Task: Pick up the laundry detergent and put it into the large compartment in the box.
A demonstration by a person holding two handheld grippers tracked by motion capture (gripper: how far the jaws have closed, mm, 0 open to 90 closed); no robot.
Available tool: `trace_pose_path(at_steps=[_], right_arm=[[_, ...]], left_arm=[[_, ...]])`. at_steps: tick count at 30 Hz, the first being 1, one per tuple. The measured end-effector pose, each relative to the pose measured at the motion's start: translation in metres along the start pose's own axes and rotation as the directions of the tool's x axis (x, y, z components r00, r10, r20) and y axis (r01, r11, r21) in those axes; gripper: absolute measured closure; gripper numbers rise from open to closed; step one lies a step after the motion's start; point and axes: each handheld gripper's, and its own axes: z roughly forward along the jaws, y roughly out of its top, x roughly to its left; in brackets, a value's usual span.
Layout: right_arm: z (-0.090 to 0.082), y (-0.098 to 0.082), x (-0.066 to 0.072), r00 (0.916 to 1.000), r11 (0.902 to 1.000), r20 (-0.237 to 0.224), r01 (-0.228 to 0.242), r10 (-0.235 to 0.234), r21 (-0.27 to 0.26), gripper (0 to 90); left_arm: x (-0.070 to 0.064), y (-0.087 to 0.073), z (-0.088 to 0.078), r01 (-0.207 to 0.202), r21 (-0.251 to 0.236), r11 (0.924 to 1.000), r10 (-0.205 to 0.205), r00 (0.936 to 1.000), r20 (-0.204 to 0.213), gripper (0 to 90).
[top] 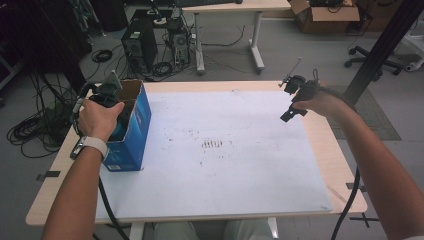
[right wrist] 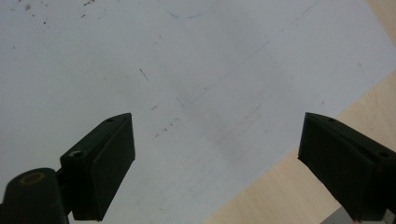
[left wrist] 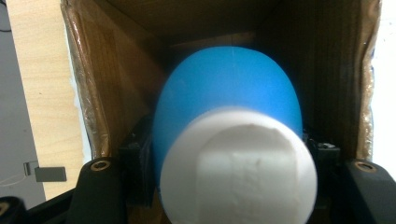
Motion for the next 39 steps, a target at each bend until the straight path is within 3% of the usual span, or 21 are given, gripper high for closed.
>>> trace_pose_path(at_steps=[4,7,20,30,39], right_arm=[[0.001,0.001,0.001,1.0000,1.0000,-0.002,0.003,-0.003,0.001,10.8],[0.001,0.000,0.001,1.0000,1.0000,-0.003,0.003,-0.003,0.002,10.8],[-0.002,-0.001,0.004,1.0000,1.0000,-0.005,0.004,-0.004,-0.003,10.8],[-0.011,-0.003,0.008,1.0000,0.9999,0.006,0.006,-0.006,-0.012,10.8],[-0.020,-0.005,0.012,0.9998,0.9997,0.016,0.009,-0.009,-0.025,10.8]], left_arm=[[0.000,0.000,0.000,-0.006,0.001,1.0000,0.006,0.9999,0.009,36.8],[0.000,0.001,-0.001,-0.010,-0.008,0.9999,0.011,0.9991,0.041,35.6],[0.005,-0.004,-0.011,-0.010,-0.023,0.9997,0.011,0.9995,0.030,24.0],[0.003,-0.007,-0.038,-0.024,-0.060,0.9979,0.027,0.9985,0.048,21.8],[-0.011,-0.014,-0.078,-0.095,-0.090,0.9913,0.100,0.9937,0.051,21.5]])
